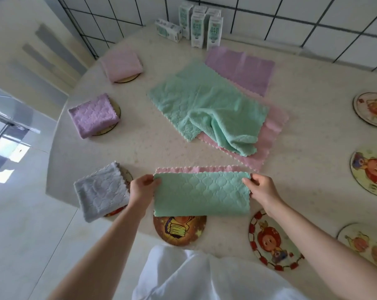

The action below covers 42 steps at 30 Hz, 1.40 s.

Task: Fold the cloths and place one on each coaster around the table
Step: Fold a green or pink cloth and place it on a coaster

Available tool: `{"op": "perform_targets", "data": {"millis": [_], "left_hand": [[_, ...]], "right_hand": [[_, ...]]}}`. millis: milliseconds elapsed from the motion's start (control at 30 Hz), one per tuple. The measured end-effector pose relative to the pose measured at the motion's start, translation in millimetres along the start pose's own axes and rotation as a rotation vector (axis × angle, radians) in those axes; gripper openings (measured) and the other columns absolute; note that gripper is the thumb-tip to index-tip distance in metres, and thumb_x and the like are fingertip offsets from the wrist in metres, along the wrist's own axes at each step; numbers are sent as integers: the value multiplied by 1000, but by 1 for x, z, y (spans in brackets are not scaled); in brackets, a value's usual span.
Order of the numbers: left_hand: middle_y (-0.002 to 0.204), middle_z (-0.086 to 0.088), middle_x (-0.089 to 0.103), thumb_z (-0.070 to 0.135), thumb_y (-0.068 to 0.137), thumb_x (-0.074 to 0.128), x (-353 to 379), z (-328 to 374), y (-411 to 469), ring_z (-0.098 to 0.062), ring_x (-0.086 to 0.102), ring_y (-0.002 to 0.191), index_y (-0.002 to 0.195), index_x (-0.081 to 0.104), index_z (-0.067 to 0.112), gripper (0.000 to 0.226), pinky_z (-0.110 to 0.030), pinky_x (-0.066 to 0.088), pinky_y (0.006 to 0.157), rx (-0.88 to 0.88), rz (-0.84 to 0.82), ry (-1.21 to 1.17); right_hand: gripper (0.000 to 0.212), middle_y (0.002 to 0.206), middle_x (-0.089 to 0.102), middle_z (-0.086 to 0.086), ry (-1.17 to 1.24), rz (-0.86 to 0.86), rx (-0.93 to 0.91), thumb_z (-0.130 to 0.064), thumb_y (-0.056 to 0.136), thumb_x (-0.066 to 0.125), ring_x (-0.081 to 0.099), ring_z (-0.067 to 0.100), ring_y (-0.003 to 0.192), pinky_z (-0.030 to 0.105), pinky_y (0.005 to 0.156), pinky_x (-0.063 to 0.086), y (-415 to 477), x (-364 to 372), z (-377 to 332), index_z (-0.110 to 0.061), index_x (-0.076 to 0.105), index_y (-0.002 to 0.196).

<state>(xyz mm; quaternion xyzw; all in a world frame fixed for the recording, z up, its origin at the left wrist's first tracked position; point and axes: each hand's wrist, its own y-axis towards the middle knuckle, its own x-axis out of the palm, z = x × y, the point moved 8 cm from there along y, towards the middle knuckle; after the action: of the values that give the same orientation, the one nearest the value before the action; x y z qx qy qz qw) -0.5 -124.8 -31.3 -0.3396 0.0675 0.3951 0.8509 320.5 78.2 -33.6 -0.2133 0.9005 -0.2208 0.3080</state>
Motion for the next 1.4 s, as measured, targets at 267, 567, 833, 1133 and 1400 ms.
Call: {"op": "perform_targets", "data": {"millis": [267, 567, 833, 1133, 1400], "left_hand": [[83, -4, 69, 17, 84, 69, 3, -3, 19, -30, 65, 86, 78, 66, 24, 10, -49, 57, 80, -39, 15, 91], [87, -3, 69, 26, 86, 65, 5, -1, 33, -27, 65, 77, 93, 66, 16, 12, -49, 58, 73, -16, 23, 253], [83, -7, 70, 27, 89, 63, -1, 11, 32, -24, 66, 69, 92, 66, 10, 18, -34, 57, 63, 59, 95, 388], [113, -4, 58, 15, 90, 58, 12, 36, -25, -17, 55, 103, 116, 55, 9, 27, -27, 44, 89, 427, 116, 550], [140, -4, 51, 18, 92, 51, 111, 6, -121, -23, 40, 135, 135, 49, 11, 43, -40, 36, 111, 988, -315, 832]], "right_hand": [[16, 73, 51, 7, 28, -24, 55, -19, 89, 62, 49, 18, 69, 33, 63, 49, 19, 4, -2, -4, 65, 86], [19, 64, 51, 1, -53, -1, 86, -26, 86, 66, 50, 18, 64, 42, 67, 55, 37, 3, 4, -8, 67, 80], [36, 55, 52, 1, -178, 45, 63, -35, 83, 69, 49, 18, 56, 31, 59, 44, 41, -2, -4, -6, 60, 64], [17, 98, 63, 1, -511, 156, -324, -14, 92, 56, 60, 13, 80, 19, 67, 49, -9, -12, -39, -6, 58, 107], [43, 120, 62, 11, -765, -37, -863, 2, 80, 63, 58, 25, 112, 32, 97, 49, -86, 75, -47, -2, 58, 122]]}}
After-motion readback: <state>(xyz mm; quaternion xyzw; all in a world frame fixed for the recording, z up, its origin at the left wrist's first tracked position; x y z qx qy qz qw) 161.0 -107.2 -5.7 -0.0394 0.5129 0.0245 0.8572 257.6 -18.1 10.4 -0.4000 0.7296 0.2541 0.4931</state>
